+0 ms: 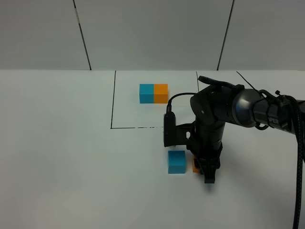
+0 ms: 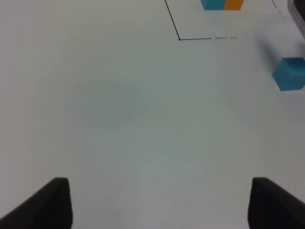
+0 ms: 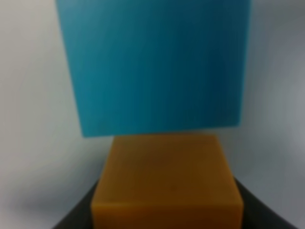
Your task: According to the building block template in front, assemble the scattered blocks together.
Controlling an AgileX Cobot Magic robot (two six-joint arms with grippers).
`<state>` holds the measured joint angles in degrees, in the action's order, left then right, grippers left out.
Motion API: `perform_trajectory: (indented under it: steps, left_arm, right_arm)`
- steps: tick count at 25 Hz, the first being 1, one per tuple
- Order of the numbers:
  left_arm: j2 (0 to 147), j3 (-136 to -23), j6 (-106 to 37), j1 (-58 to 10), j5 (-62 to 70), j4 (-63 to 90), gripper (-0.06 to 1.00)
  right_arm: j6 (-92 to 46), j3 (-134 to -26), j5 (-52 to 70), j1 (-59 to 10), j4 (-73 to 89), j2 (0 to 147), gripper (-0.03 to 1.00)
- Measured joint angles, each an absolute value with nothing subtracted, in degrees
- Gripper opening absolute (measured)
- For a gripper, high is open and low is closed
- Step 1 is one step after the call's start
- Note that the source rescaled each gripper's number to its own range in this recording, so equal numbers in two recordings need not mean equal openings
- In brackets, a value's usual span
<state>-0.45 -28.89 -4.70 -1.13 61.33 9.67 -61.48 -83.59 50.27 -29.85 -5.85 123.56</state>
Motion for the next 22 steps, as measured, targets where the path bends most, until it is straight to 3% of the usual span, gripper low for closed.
perform_trajectory:
  steps: [22]
  left_arm:
    - [-0.5, -28.9, -4.7, -1.1, 61.3, 9.7, 0.6]
  right_arm:
    - [-61.5, -88.6, 54.6, -30.9, -6.0, 127.2, 0.01]
